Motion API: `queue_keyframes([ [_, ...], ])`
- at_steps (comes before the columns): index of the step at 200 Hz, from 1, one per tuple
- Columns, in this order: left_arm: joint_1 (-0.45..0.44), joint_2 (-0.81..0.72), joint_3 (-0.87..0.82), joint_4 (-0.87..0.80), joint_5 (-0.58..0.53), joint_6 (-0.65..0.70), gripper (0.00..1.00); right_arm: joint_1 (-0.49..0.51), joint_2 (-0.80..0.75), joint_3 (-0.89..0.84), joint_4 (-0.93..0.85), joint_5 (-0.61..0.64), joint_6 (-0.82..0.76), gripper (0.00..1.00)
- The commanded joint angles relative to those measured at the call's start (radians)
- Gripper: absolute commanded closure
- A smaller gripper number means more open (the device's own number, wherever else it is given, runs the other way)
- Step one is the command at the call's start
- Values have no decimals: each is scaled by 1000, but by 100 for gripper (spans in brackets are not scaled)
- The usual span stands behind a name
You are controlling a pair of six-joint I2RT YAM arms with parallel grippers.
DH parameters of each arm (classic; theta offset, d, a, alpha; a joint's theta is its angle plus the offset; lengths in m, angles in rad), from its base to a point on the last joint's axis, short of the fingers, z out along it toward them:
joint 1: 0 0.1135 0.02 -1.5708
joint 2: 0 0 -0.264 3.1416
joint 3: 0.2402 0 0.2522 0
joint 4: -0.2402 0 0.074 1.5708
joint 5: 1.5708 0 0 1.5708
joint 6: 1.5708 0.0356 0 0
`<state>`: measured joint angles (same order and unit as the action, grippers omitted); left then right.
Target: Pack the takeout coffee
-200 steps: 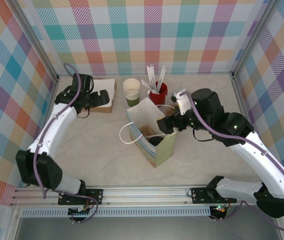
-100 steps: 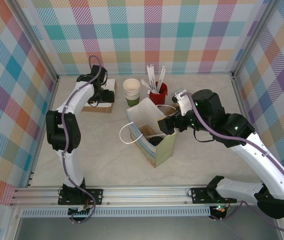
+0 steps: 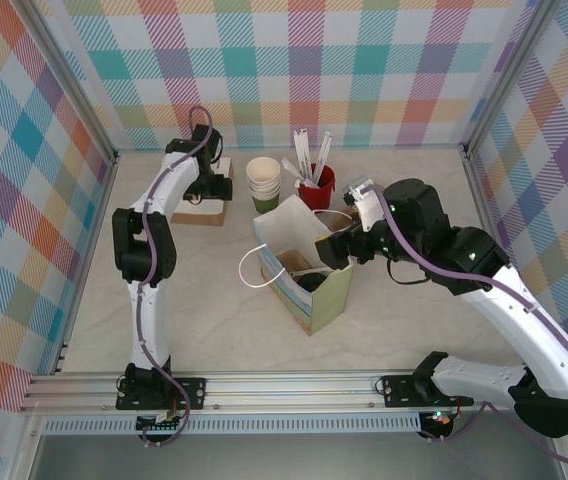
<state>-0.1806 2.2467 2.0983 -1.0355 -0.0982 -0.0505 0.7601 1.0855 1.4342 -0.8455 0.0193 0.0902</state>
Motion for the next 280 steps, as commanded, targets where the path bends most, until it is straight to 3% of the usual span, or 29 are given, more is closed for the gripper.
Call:
queue_keyframes([
  [1,13,48,70,-68,-17,18,22,1,4,-8,19,2,0,0],
  [109,13,117,130,-89,-37,28,27,0,7,-17,22,-2,-12,0],
  [226,14,115,162,-107,-49,59,46,0,13,-23,25,-11,-13,0],
  [280,14,128,162,-107,-55,66,49,1,13,-23,21,-9,-12,0],
])
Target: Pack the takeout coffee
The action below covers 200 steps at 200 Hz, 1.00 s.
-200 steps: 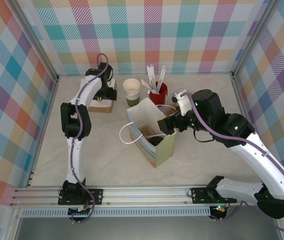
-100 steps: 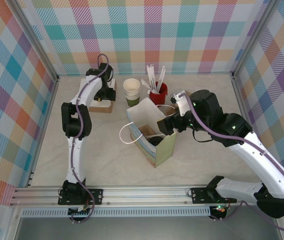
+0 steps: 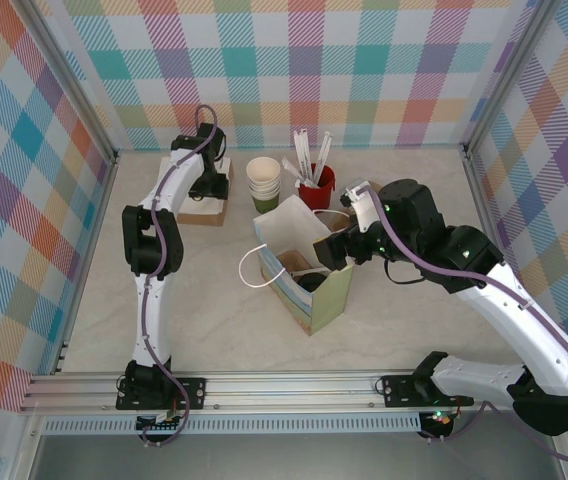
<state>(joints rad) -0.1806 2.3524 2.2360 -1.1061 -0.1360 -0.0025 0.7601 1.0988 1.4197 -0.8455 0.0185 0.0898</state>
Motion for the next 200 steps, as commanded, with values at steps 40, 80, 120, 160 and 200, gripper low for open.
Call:
queue_keyframes([
  [40,15,31,25,-38,-28,29,63,0,0,-11,21,-8,-8,0],
  [80,15,33,24,-40,-35,37,81,0,-6,-13,21,-7,-7,1],
  [120,16,23,24,-37,-42,41,96,0,-9,-14,19,-4,-5,0],
  [160,16,-44,20,-31,-51,51,100,1,-12,-12,19,-3,-5,0],
  [200,16,-206,-62,25,-9,53,100,1,-13,-3,19,-5,-4,0],
])
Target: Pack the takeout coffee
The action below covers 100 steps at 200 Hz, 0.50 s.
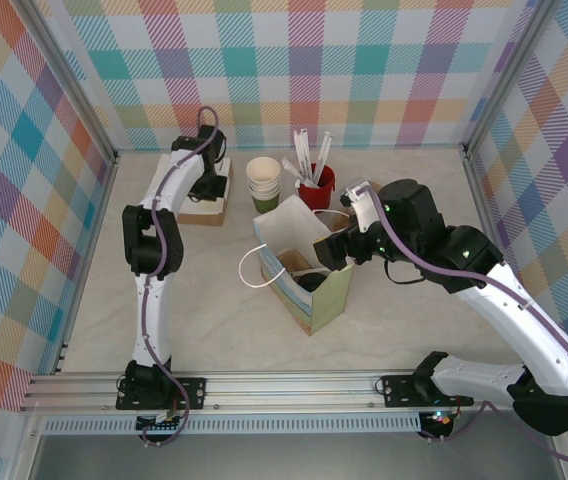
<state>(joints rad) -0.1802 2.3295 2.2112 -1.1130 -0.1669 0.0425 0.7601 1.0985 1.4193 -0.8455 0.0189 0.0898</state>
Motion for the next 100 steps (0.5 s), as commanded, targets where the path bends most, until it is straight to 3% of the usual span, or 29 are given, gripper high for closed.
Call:
queue_keyframes([
  [1,16,-188,-40,34,24,9,100,0,-12,-3,19,-5,-3,0],
  [100,15,-553,-119,86,370,12,100,-1,-5,31,54,-15,-35,0],
])
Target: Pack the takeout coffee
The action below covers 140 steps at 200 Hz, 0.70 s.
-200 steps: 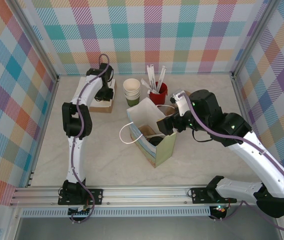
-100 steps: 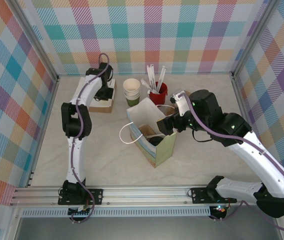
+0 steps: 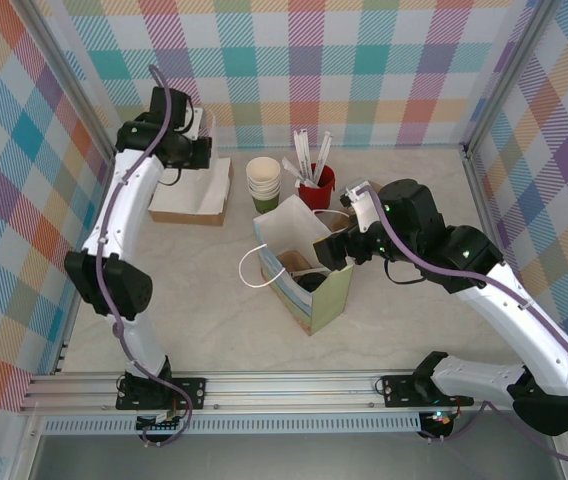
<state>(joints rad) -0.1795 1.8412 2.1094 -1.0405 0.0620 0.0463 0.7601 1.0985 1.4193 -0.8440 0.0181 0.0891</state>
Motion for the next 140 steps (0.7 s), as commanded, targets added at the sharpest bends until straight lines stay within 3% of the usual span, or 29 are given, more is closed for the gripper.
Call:
queue_keyframes([
  [1,14,-69,-18,15,146,8,100,-1,-5,31,52,-15,-35,0],
  [65,-19,-245,-45,107,596,7,100,1,44,151,99,-121,-294,0],
  [140,-76,-362,-57,125,940,74,100,1,139,284,250,-273,-609,0],
])
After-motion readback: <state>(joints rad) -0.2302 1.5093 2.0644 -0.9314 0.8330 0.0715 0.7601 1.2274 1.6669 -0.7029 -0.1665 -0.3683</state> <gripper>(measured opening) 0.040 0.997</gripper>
